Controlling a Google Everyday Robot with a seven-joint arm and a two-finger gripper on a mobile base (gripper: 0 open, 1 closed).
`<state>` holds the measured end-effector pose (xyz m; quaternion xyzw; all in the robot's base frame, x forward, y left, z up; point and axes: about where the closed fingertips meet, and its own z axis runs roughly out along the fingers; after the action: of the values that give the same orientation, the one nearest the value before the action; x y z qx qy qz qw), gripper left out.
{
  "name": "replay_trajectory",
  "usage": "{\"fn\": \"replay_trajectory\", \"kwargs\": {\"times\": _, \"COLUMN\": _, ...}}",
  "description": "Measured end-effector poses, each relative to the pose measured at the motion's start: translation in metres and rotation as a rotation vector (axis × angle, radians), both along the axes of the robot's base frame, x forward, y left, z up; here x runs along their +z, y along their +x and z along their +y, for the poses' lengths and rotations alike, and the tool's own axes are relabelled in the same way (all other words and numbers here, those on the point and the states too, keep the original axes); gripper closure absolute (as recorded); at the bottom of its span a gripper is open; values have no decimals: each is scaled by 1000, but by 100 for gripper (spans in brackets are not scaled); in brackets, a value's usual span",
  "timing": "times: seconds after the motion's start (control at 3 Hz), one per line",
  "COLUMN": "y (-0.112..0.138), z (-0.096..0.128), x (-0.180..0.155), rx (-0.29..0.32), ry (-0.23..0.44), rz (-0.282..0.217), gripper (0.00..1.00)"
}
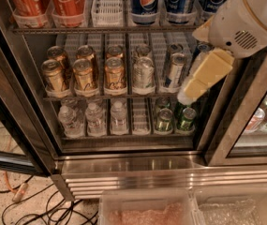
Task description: Pick coke can from top shelf of fridge
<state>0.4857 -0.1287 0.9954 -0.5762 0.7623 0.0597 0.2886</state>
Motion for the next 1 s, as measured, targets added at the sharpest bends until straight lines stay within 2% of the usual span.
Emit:
{"fn": "replay_trajectory", "kwargs": {"times": 0.33, "y": 16, "z": 49, "x": 22, "rx": 46, "ry": 150, "rz": -64, "gripper": 0}}
{"fn": "replay_trajectory", "kwargs": {"times": 0.67, "y": 16, "z": 50, "x": 22, "rx": 46, "ry": 150, "rz": -64, "gripper": 0}}
{"fn": "replay_trajectory", "kwargs": {"times": 1.0, "y": 15, "z": 50, "x": 23, "rx": 36, "ry": 181, "rz": -72, "gripper": 0}}
